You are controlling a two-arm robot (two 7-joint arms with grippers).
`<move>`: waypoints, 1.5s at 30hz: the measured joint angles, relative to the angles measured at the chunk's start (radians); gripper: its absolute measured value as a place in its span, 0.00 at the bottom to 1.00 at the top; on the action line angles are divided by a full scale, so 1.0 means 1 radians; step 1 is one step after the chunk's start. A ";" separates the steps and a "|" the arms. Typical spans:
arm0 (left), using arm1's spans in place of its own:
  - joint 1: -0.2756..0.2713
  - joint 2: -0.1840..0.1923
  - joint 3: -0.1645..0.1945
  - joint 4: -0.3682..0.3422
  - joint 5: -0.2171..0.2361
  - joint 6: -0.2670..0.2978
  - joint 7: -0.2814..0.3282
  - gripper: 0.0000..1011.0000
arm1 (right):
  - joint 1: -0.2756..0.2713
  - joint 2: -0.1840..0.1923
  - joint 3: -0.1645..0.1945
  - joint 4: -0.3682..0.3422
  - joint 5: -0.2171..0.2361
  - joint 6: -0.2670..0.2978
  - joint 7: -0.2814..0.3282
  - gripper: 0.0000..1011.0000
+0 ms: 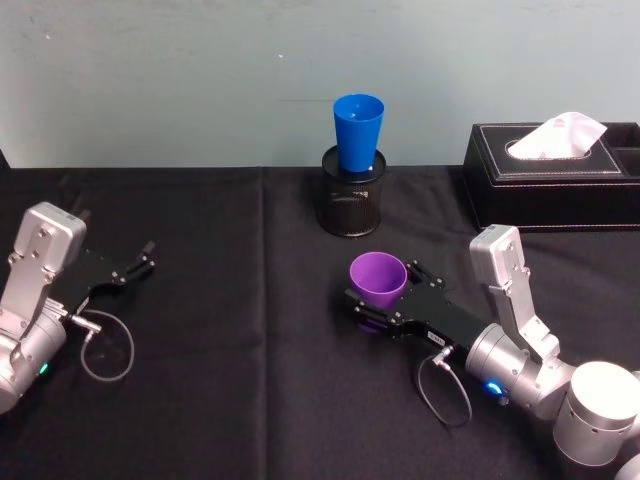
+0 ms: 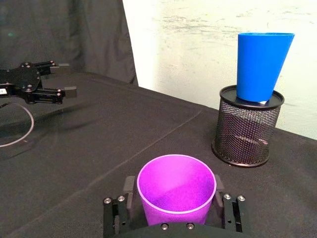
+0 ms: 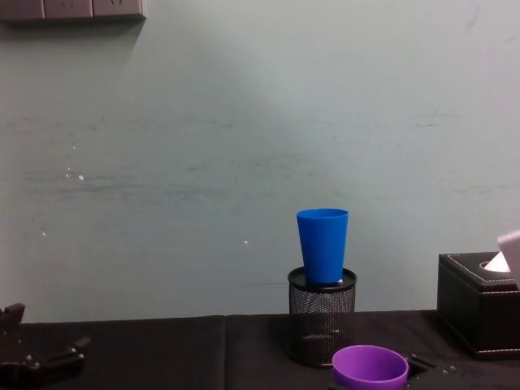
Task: Pick up one cup with a gripper and tap it against the other cup.
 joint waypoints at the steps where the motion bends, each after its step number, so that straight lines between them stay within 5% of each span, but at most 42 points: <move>1: 0.000 0.000 0.000 0.000 0.000 0.000 0.000 0.99 | 0.000 0.000 0.000 0.000 0.000 0.000 0.000 0.92; 7: 0.000 0.000 0.000 0.000 0.000 0.000 0.000 0.99 | 0.000 0.001 -0.001 -0.001 0.000 0.001 0.000 0.76; 23: 0.000 0.000 0.000 0.000 0.000 0.000 0.000 0.99 | -0.012 0.013 0.014 -0.046 0.007 0.032 -0.007 0.72; 36: 0.000 0.000 0.000 0.000 0.000 0.000 0.000 0.99 | 0.000 0.081 0.036 -0.258 0.092 0.247 -0.003 0.72; 45: 0.000 0.000 0.000 0.000 0.000 0.000 0.000 0.99 | 0.022 0.107 0.038 -0.337 0.136 0.325 -0.007 0.72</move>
